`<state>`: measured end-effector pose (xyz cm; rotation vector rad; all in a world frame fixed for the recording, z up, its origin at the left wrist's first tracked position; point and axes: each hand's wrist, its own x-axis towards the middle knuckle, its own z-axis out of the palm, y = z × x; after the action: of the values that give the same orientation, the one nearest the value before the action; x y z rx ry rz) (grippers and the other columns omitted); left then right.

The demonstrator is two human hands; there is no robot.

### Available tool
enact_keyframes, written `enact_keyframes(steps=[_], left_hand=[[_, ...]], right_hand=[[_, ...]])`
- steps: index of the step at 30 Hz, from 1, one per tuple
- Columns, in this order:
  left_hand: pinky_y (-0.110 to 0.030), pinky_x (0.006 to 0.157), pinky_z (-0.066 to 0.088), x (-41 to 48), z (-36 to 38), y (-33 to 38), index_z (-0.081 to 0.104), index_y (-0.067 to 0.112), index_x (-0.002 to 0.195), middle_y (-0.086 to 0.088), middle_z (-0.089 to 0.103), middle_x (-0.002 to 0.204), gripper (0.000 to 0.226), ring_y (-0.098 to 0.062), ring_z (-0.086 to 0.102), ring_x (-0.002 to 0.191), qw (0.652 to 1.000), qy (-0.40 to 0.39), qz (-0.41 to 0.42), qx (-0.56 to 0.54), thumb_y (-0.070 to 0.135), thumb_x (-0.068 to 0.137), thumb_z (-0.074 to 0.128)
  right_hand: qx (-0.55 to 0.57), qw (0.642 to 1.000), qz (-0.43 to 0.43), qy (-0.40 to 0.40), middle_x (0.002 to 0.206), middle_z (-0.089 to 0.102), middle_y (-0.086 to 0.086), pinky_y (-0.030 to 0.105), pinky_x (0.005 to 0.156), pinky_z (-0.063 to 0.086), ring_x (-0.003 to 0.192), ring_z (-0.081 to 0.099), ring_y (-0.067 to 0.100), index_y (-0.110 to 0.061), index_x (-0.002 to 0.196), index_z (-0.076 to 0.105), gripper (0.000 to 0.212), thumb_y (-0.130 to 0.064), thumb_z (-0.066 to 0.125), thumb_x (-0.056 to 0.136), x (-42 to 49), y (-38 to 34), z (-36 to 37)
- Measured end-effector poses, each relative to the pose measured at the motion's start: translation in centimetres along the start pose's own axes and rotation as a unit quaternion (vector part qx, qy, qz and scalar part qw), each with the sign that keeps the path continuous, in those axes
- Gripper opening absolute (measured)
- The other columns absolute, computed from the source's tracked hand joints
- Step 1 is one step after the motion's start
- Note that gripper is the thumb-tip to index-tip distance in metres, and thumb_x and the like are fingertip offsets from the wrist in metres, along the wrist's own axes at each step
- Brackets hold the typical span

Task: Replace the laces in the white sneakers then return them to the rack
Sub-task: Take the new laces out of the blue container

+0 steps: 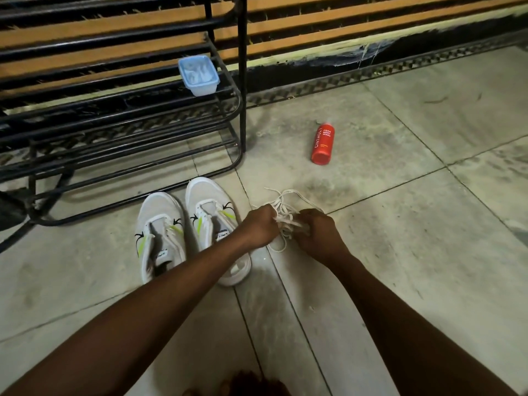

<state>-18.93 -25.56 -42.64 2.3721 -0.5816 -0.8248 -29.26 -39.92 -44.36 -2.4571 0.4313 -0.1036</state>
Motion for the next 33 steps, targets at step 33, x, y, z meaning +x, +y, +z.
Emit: enact_keyframes(steps=[33], left_hand=[[-0.024,0.067,0.05,5.4,-25.7,0.7,0.066,0.018,0.116,-0.012,0.071,0.106,0.032,-0.025,0.067,0.085,0.936,0.338,0.082,-0.057,0.007,0.086,0.068]], right_hand=[[0.12,0.978,-0.086,0.147,0.117,0.072,0.001,-0.004,0.072,0.039,0.104,0.066,0.01,-0.019,0.128,0.066,0.034,-0.022,0.062,0.094,22.7,-20.7,-4.5]])
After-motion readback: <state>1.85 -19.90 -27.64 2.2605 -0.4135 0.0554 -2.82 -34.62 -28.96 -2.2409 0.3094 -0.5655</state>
